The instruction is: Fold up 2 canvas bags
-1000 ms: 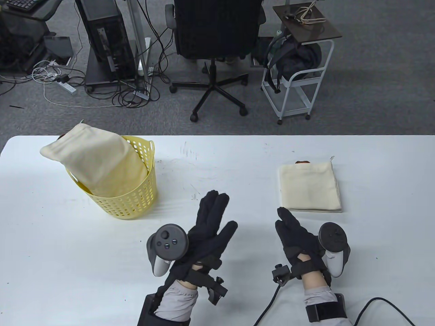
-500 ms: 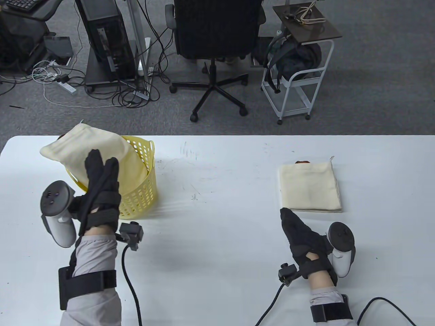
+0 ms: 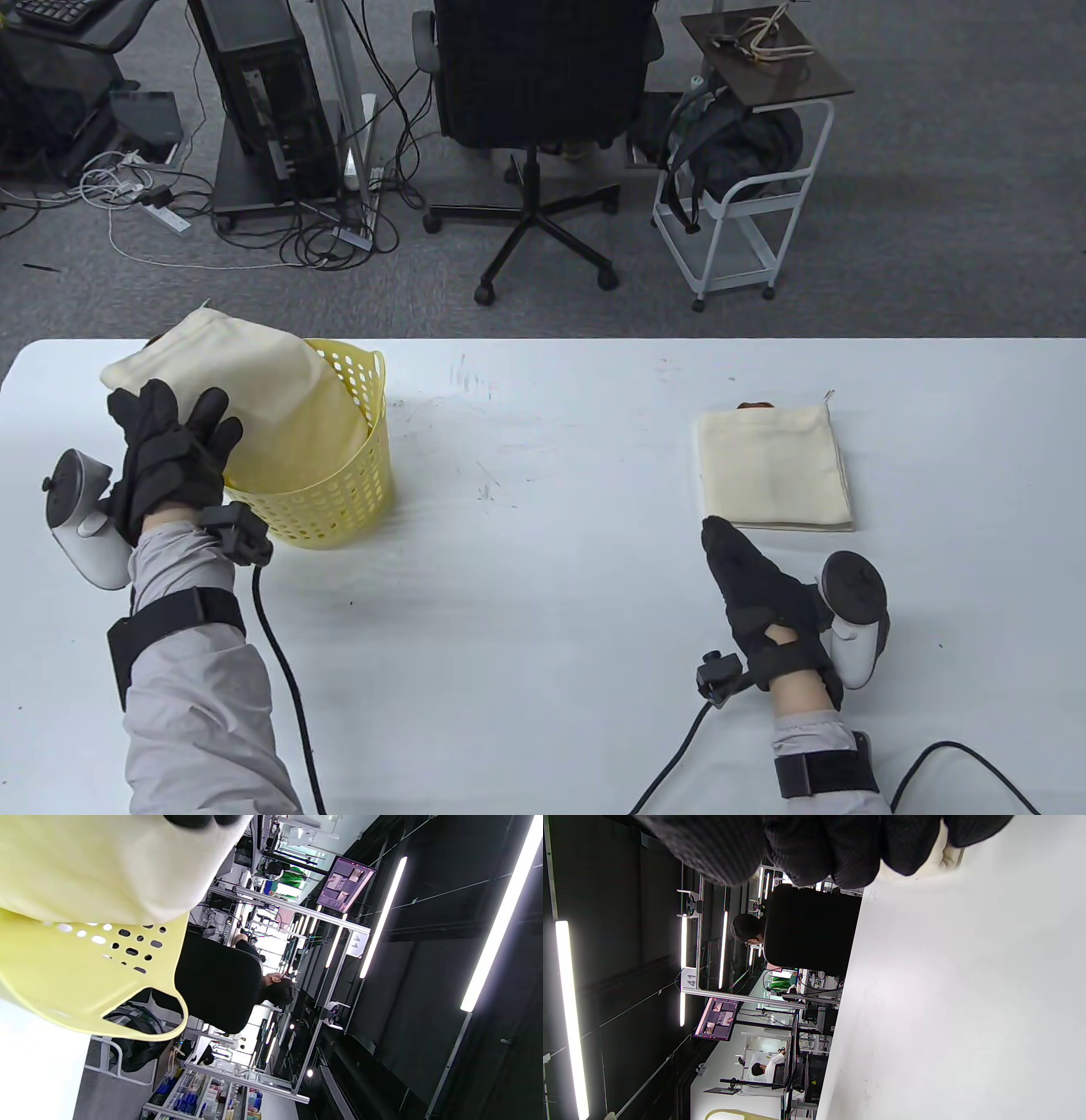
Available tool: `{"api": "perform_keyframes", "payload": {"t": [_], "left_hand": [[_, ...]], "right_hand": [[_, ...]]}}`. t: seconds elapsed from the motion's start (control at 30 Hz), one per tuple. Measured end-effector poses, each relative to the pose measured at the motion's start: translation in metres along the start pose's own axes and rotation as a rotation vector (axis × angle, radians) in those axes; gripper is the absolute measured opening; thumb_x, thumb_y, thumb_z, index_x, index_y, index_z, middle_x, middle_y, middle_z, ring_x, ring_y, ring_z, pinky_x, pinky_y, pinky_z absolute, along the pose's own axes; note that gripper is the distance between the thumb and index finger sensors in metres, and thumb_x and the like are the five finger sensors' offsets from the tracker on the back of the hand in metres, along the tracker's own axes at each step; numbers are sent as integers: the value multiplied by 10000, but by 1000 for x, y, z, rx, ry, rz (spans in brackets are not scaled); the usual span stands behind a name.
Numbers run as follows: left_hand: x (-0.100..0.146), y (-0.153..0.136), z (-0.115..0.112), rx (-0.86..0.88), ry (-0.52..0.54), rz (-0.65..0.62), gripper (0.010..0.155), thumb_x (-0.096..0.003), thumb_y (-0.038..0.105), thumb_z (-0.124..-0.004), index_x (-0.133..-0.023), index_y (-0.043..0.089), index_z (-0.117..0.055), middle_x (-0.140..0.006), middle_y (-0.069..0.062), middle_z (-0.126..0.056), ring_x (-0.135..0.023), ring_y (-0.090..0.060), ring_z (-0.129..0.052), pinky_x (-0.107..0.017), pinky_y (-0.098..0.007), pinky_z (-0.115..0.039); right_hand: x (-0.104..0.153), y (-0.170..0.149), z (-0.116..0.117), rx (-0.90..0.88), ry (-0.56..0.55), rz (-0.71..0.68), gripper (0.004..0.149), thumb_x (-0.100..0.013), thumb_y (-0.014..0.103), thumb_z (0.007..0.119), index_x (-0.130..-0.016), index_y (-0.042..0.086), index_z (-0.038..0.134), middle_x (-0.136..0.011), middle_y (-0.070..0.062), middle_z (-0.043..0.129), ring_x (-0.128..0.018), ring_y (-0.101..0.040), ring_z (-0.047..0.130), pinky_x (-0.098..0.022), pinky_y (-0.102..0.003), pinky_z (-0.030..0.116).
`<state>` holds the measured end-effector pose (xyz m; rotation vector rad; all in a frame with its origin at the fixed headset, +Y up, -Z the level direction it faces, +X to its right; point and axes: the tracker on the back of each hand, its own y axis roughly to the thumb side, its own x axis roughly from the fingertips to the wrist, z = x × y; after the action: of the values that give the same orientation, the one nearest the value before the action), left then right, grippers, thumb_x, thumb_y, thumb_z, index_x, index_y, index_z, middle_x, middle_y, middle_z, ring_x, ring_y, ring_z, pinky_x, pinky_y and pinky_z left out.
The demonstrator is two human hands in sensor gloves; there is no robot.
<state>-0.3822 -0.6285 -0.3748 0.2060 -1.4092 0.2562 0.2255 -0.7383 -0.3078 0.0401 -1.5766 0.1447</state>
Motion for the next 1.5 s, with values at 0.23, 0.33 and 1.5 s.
{"api": "perform_keyframes", "payload": {"t": [0.23, 0.33, 1.5], "left_hand": [[0, -11, -2, -25, 37, -49, 664, -751, 460, -421, -1107, 464, 140, -1264, 229, -59, -1251, -182, -338, -908, -585, -230], [2, -10, -4, -84, 82, -27, 785, -765, 445, -604, -1139, 389, 83, -1210, 176, -296, -1183, -183, -486, -900, -583, -317], [125, 112, -133, -60, -546, -485, 585, -746, 401, -662, -1228, 236, -374, -1058, 32, -548, -964, -268, -707, -835, -631, -431]], "right_hand": [[-1, 0, -1, -13, 3, 0, 623, -514, 397, 693, -1029, 56, 612, -1017, -249, 622, -906, -502, 571, -629, -664, 489], [-1, 0, 0, -10, 9, -2, 622, -514, 397, 693, -1028, 56, 613, -1016, -248, 625, -906, -501, 572, -630, -664, 488], [7, 28, 26, -82, 171, -190, 668, -507, 438, 740, -1040, 59, 602, -1028, -251, 614, -916, -505, 563, -631, -677, 479]]}}
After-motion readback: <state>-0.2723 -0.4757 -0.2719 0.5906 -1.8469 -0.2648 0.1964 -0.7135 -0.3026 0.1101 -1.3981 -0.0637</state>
